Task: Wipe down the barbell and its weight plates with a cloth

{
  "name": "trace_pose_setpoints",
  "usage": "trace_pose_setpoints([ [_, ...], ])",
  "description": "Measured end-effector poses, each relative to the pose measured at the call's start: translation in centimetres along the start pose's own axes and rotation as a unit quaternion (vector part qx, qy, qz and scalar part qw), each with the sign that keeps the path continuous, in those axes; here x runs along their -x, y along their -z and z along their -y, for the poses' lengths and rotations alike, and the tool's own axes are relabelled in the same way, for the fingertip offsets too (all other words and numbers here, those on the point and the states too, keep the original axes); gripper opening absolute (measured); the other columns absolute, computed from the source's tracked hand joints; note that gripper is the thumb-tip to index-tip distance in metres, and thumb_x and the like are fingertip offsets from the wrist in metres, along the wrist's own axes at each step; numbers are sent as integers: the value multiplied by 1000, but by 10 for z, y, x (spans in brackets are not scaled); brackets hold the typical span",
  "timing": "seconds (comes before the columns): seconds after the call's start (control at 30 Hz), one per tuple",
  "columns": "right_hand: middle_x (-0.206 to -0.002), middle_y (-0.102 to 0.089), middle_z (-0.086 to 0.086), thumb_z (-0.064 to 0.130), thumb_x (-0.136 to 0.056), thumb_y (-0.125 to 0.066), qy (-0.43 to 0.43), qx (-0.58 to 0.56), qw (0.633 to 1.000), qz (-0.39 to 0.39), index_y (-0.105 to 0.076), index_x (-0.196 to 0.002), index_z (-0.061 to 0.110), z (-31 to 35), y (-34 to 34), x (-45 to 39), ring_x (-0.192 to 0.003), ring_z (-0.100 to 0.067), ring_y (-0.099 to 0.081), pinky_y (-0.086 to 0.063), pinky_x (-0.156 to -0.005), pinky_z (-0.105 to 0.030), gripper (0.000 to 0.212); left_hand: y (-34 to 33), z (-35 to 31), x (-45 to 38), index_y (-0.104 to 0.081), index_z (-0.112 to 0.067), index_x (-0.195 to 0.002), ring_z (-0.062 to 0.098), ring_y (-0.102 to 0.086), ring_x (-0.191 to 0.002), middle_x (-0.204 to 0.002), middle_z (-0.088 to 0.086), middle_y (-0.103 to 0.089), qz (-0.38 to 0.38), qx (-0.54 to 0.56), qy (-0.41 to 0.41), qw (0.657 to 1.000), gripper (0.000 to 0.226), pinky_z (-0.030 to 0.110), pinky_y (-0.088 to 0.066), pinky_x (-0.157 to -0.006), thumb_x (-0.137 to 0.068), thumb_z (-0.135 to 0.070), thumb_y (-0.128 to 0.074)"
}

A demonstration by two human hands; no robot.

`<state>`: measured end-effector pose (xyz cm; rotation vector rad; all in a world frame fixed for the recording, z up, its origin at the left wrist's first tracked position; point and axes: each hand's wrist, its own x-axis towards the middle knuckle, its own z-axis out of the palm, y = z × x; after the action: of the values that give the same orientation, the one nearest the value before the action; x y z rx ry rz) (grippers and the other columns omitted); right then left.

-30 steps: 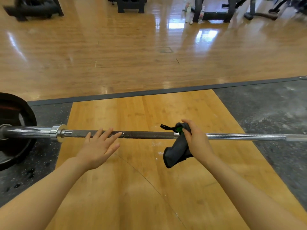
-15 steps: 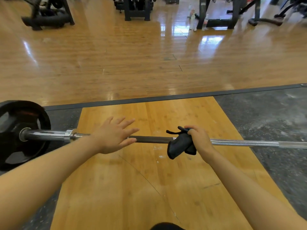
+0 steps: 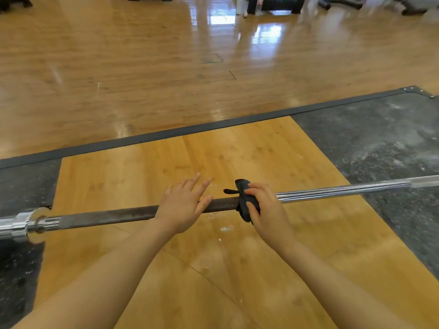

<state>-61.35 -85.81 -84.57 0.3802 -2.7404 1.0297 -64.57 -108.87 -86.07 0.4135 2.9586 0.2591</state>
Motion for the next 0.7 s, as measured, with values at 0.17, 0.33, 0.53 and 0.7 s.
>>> trace_pose_setpoints([
  [0.17, -132, -53, -19, 6, -75, -81, 67, 123, 989, 40, -62, -121, -4, -19, -9, 17, -121, -33, -55, -47, -100, -38, 51, -17, 3, -8, -10, -37, -153, 21, -31, -142, -159, -3, -25, -22, -21, -20, 999, 79, 42, -31, -111, -86, -69, 14],
  [0.33, -131, -56, -16, 20, -57, -93, 94, 191, 975, 65, -63, -119, 2, -23, -9, 8, -115, -33, -59, -50, -95, -49, 72, -20, 2, -6, -13, -34, -154, 22, -38, -138, -156, -1, -31, -28, -42, -30, 998, 79, 41, -36, -105, -87, -69, 9],
  [0.53, -125, -59, -14, 6, -76, -80, 73, 107, 990, 58, -60, -130, 5, -20, -9, -5, -110, -32, -59, -53, -88, -45, 58, -19, 1, -6, -9, -35, -154, 21, -37, -139, -157, -2, -31, -29, -49, -20, 998, 81, 41, -36, -108, -84, -70, 14],
  [0.7, -110, -63, -4, 12, -75, -82, 58, 58, 997, 10, -65, -120, 6, -30, 20, -18, -95, -19, -62, -50, -80, -23, 49, -21, -1, -6, -8, -35, -154, 21, -38, -139, -156, -2, -32, -35, -50, -12, 998, 79, 40, -35, -108, -86, -70, 12],
])
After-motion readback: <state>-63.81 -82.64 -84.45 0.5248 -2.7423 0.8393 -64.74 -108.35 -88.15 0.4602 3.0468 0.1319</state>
